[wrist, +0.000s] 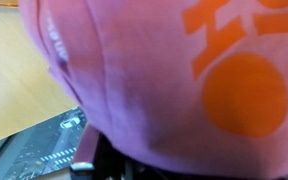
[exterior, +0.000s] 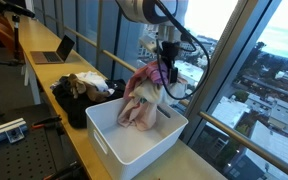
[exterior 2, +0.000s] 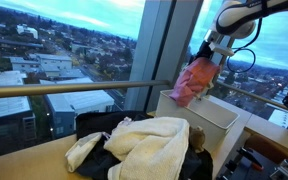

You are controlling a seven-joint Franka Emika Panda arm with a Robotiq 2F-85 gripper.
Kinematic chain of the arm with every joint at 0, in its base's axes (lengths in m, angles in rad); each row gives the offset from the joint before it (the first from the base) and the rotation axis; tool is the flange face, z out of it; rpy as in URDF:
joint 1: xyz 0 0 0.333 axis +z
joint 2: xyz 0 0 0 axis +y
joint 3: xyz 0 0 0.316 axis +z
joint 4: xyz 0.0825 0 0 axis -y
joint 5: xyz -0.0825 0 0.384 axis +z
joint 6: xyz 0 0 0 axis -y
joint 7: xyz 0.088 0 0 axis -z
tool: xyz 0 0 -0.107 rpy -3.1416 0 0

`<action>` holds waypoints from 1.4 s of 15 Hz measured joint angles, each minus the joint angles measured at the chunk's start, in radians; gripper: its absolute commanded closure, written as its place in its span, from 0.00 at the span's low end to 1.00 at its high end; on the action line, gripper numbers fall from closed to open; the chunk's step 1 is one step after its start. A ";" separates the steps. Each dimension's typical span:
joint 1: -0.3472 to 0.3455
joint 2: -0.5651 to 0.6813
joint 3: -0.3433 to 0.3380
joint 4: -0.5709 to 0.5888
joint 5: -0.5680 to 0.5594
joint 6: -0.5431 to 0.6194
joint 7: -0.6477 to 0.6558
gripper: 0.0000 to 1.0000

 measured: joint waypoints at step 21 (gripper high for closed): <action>-0.006 0.026 -0.052 -0.030 -0.005 0.019 -0.018 0.01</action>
